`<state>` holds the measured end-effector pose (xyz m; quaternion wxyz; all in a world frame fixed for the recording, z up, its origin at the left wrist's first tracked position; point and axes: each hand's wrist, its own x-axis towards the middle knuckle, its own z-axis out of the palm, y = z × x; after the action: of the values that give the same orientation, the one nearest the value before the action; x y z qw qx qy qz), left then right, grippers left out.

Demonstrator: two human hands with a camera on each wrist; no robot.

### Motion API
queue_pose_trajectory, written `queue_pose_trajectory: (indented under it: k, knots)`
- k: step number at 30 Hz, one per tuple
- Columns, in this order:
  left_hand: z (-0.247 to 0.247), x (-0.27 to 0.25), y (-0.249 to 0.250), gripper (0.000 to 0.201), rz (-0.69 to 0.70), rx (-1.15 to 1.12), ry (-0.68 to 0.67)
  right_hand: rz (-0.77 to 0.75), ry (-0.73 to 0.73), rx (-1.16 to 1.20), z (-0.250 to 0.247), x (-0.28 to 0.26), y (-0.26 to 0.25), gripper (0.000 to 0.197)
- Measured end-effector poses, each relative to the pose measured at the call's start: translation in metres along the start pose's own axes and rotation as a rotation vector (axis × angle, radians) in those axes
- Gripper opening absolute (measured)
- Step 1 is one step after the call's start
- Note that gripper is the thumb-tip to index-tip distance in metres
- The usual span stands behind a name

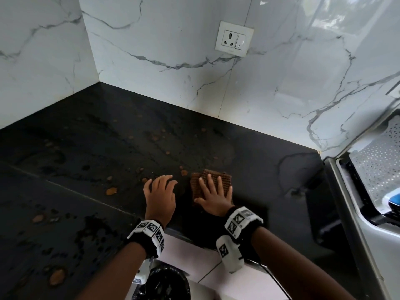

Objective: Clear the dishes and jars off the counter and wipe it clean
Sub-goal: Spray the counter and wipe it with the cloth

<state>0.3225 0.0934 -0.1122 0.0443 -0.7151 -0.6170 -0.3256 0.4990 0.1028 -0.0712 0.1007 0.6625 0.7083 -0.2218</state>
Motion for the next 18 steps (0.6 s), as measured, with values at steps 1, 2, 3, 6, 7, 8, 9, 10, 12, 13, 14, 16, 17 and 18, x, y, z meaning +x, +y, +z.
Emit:
queue_pose_trajectory:
  k: [1,2,3,6,7,8,9,10,12,13,14,16,17,18]
  knots:
    - [0.000,0.000,0.000,0.038,0.006,0.000,-0.007,-0.051,-0.017,-0.053,0.008,-0.011,-0.004,0.071]
    - [0.000,-0.001,-0.001,0.038,0.013,0.001,-0.014,-0.104,-0.036,-0.107,0.017,-0.023,-0.004,0.075]
    - [0.000,-0.001,-0.001,0.039,0.016,0.003,-0.018,-0.162,-0.038,-0.147,0.024,-0.037,0.000,0.078]
    - [-0.001,0.000,0.000,0.040,0.008,0.002,-0.016,-0.286,0.002,-0.236,0.046,-0.075,0.037,0.069]
    - [-0.001,0.000,0.000,0.039,0.008,-0.001,-0.012,-0.289,0.068,-0.257,0.047,-0.085,0.054,0.065]
    - [-0.001,0.000,0.000,0.039,0.011,-0.002,-0.009,-0.257,0.097,-0.259,0.044,-0.093,0.068,0.063]
    - [-0.001,0.000,0.000,0.038,0.011,-0.003,-0.006,-0.217,0.053,-0.221,0.041,-0.095,0.081,0.063]
    - [0.000,-0.001,-0.001,0.037,0.009,-0.007,-0.003,-0.158,-0.041,-0.173,0.034,-0.097,0.090,0.065]
    - [0.001,-0.001,-0.001,0.036,-0.004,-0.014,-0.001,-0.061,-0.108,-0.122,0.022,-0.091,0.108,0.074]
    - [0.001,-0.001,-0.001,0.036,-0.008,-0.014,-0.001,-0.012,-0.111,-0.118,0.015,-0.084,0.115,0.070]
    - [0.001,-0.001,-0.001,0.036,-0.012,-0.011,0.002,0.038,-0.108,-0.086,0.010,-0.074,0.122,0.064]
    - [0.002,-0.002,-0.001,0.036,-0.014,-0.002,0.006,0.108,-0.071,0.011,-0.005,-0.052,0.127,0.062]
    - [0.001,-0.002,0.000,0.036,-0.016,0.000,0.007,0.136,-0.061,0.042,-0.011,-0.040,0.126,0.062]
    - [0.002,-0.002,0.000,0.036,-0.017,0.003,0.009,0.158,-0.049,0.064,-0.017,-0.027,0.123,0.063]
